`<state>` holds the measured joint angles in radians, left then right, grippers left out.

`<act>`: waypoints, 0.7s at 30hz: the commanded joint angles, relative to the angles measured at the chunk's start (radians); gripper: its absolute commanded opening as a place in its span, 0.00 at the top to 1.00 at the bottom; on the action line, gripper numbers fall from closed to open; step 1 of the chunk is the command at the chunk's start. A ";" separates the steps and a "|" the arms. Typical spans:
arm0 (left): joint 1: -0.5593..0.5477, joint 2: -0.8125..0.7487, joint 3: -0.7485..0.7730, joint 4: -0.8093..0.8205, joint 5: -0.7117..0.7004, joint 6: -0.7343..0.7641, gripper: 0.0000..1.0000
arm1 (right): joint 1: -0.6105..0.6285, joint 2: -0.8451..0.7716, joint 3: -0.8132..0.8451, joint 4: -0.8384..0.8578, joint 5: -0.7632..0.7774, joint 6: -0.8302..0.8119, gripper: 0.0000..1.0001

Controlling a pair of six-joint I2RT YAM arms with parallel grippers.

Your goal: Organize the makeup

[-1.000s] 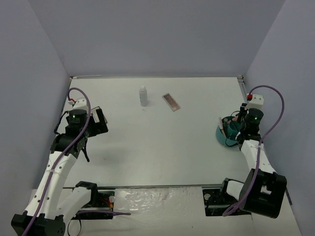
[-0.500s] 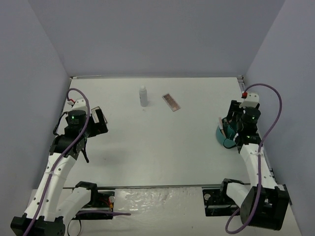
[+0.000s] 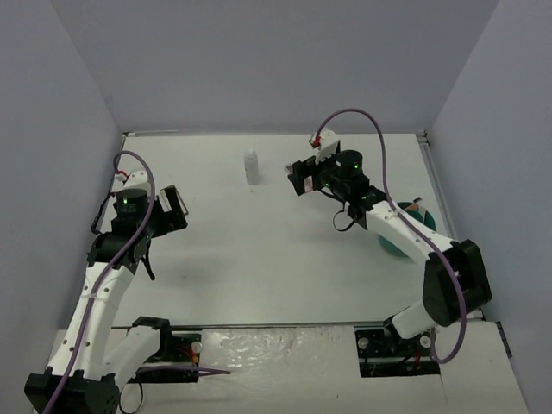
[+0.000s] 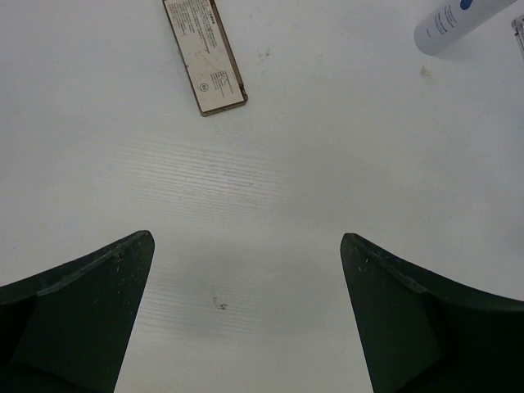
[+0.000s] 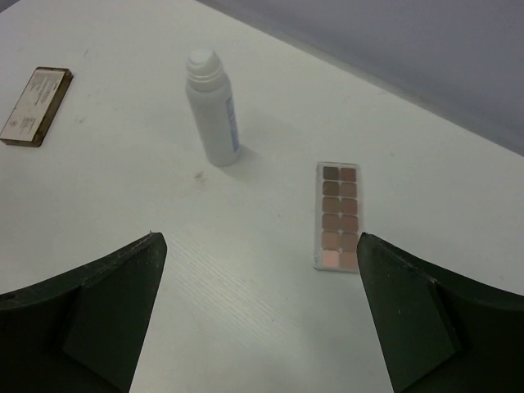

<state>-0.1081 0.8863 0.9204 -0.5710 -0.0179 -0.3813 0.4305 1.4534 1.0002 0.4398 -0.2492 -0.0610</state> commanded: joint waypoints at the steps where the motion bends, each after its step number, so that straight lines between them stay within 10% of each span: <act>1: 0.009 0.005 0.009 0.073 -0.008 0.015 0.03 | 0.047 0.193 0.158 0.213 -0.096 -0.022 0.00; 21: 0.010 0.072 0.006 0.073 -0.042 0.027 0.03 | 0.094 0.803 0.614 0.435 -0.221 0.060 0.00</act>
<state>-0.1043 0.9557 0.9024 -0.5476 -0.0369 -0.3708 0.5095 2.2175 1.5012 0.7363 -0.4526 -0.0193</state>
